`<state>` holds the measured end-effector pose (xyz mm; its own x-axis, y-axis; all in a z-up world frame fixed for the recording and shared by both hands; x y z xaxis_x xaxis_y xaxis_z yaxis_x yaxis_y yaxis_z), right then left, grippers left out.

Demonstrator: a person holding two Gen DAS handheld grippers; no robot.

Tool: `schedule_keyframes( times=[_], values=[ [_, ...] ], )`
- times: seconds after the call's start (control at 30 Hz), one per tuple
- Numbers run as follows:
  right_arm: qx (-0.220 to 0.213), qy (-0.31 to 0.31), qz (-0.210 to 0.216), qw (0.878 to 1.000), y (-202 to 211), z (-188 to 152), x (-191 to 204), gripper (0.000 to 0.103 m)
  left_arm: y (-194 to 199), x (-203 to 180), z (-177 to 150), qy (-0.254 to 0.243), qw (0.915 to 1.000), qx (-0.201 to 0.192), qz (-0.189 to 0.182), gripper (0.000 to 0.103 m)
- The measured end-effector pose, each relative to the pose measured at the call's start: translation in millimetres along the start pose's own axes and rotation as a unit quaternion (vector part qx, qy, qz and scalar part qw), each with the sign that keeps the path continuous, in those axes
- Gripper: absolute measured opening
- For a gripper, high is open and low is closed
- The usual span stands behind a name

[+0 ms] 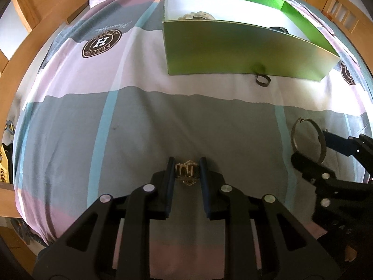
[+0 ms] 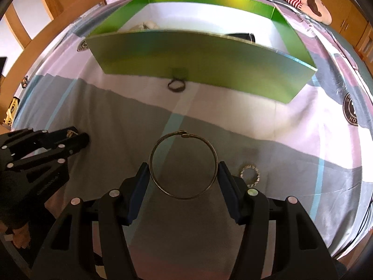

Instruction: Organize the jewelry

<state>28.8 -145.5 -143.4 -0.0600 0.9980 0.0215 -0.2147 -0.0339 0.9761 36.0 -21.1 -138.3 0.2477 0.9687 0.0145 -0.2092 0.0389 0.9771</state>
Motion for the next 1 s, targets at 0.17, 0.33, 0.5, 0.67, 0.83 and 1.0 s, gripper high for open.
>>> schedule_keyframes(
  times=[0.17,0.33,0.5,0.67,0.83,1.0],
  values=[
    [0.004,-0.005,-0.008,1.000,-3.6,-0.6,-0.6,0.072,-0.5,-0.8,-0.8,-0.003,1.0000,0.000,0.004,0.029],
    [0.008,0.001,-0.013,1.000,-9.5,-1.1,2.9,0.072,-3.5,-3.0,-1.5,-0.006,0.9999,0.000,0.015,0.044],
    [0.004,0.022,-0.004,1.000,-5.3,-4.4,11.1,0.059,-3.9,-1.1,-1.8,-0.006,1.0000,-0.001,0.008,0.044],
    [0.014,0.024,0.004,1.000,-1.4,-15.7,12.4,0.059,-2.0,3.1,-6.2,-0.008,0.9999,-0.009,-0.007,0.042],
    [0.018,0.002,0.028,0.999,6.4,-36.3,-4.4,0.074,6.1,17.4,-14.1,-0.003,0.9988,-0.016,-0.045,0.042],
    [0.028,0.002,0.032,0.999,7.5,-46.3,-11.4,0.074,10.4,33.5,-20.9,0.001,0.9989,-0.013,-0.044,0.042]
  ],
)
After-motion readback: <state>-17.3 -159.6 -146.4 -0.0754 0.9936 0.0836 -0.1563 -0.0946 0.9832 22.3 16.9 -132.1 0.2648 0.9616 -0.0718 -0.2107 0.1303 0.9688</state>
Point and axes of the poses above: each gripper's, at about its wrist camera, not at the fingertips, and y roughly against the way its jaws point, x to its left, z to its top, the point moved 2 cm from there along -y, roughly the way its jaws point, and after that the axes turned 9 degrees about x, right-handed, at the moved point
